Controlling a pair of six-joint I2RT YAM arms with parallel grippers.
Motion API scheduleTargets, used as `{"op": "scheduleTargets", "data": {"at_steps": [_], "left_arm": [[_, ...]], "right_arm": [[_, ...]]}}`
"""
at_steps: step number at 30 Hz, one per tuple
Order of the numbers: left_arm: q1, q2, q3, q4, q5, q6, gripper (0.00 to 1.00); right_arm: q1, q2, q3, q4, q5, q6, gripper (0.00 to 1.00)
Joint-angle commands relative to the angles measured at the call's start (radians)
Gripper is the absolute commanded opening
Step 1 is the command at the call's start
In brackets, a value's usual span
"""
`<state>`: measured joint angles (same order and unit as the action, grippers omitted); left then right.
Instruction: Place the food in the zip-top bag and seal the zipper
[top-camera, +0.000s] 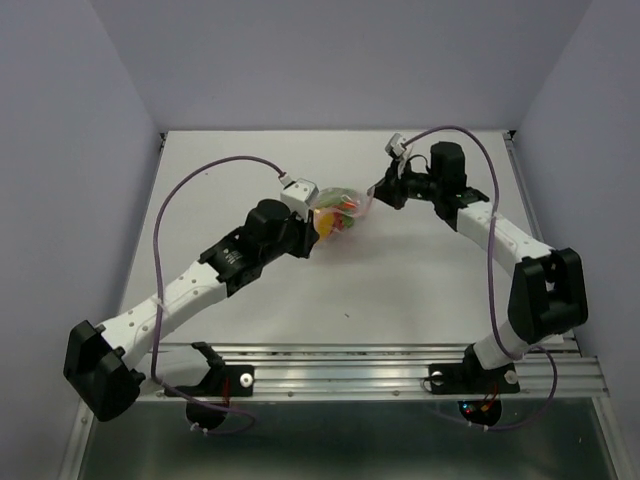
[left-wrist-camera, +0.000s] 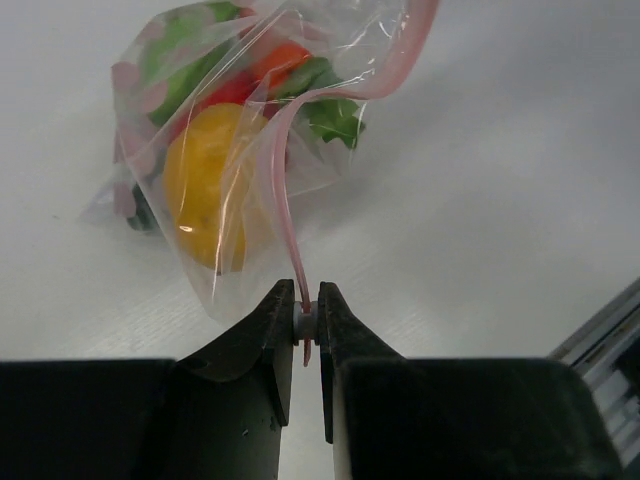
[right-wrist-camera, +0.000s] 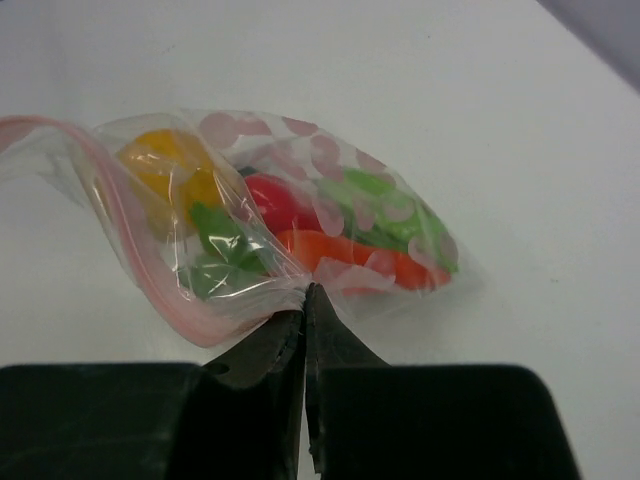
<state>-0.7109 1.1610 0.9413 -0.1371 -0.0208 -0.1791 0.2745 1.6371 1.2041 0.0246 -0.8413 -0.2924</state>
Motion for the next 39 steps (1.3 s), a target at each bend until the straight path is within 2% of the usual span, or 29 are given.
{"op": "scheduleTargets", "data": {"at_steps": [1,5,6,7,12,13,16,17,18,21,22,23,25,27,34,35,38,39], "left_arm": [[-0.067,-0.083,-0.085,0.063,0.054,-0.092,0.0],[-0.133,-0.115,-0.171,0.071,0.073,-0.146,0.0],[-0.145,-0.118,-0.185,0.077,0.065,-0.158,0.0],[-0.168,-0.115,-0.205,0.082,0.073,-0.172,0.0],[-0.255,-0.075,-0.236,0.165,0.125,-0.192,0.0],[-0.268,-0.066,-0.239,0.171,0.13,-0.194,0.0],[-0.303,-0.032,-0.237,0.201,0.156,-0.2,0.0],[-0.309,-0.023,-0.233,0.208,0.162,-0.198,0.0],[-0.324,-0.003,-0.223,0.208,0.17,-0.2,0.04],[-0.354,0.025,-0.217,0.211,0.179,-0.209,0.39],[-0.38,0.029,-0.217,0.211,0.183,-0.209,0.71],[-0.395,0.035,-0.216,0.209,0.185,-0.201,0.98],[-0.435,0.034,-0.208,0.186,0.153,-0.194,0.99],[-0.446,0.022,-0.197,0.172,0.165,-0.194,0.99],[-0.469,-0.006,-0.115,0.139,0.095,-0.213,0.99],[-0.469,-0.015,-0.099,0.108,0.061,-0.223,0.99],[-0.464,-0.014,-0.003,-0.005,-0.181,-0.279,0.99],[-0.438,-0.001,0.025,-0.089,-0.247,-0.305,0.99]], "right_arm": [[0.002,-0.172,-0.127,0.107,0.135,0.099,0.08],[0.002,-0.289,-0.262,0.124,0.235,0.183,0.16],[0.002,-0.31,-0.28,0.121,0.278,0.249,0.17],[0.002,-0.347,-0.302,0.091,0.383,0.287,0.17],[0.002,-0.419,-0.354,-0.021,0.612,0.485,0.18],[0.002,-0.433,-0.365,-0.061,0.686,0.511,0.34],[0.002,-0.494,-0.426,-0.069,0.752,0.584,0.71],[0.002,-0.508,-0.437,-0.075,0.758,0.594,0.99],[0.002,-0.538,-0.449,-0.087,0.795,0.614,1.0],[0.002,-0.577,-0.434,-0.17,0.928,0.65,1.0],[0.002,-0.594,-0.402,-0.234,1.047,0.688,1.0],[0.002,-0.6,-0.387,-0.268,1.108,0.708,1.0],[0.002,-0.608,-0.345,-0.325,1.256,0.765,1.0],[0.002,-0.617,-0.325,-0.388,1.341,0.8,1.0],[0.002,-0.675,-0.27,-0.511,1.475,0.854,1.0],[0.002,-0.686,-0.267,-0.511,1.473,0.851,1.0],[0.002,-0.727,-0.265,-0.511,1.452,0.851,1.0],[0.002,-0.737,-0.265,-0.511,1.45,0.852,1.0]]}}
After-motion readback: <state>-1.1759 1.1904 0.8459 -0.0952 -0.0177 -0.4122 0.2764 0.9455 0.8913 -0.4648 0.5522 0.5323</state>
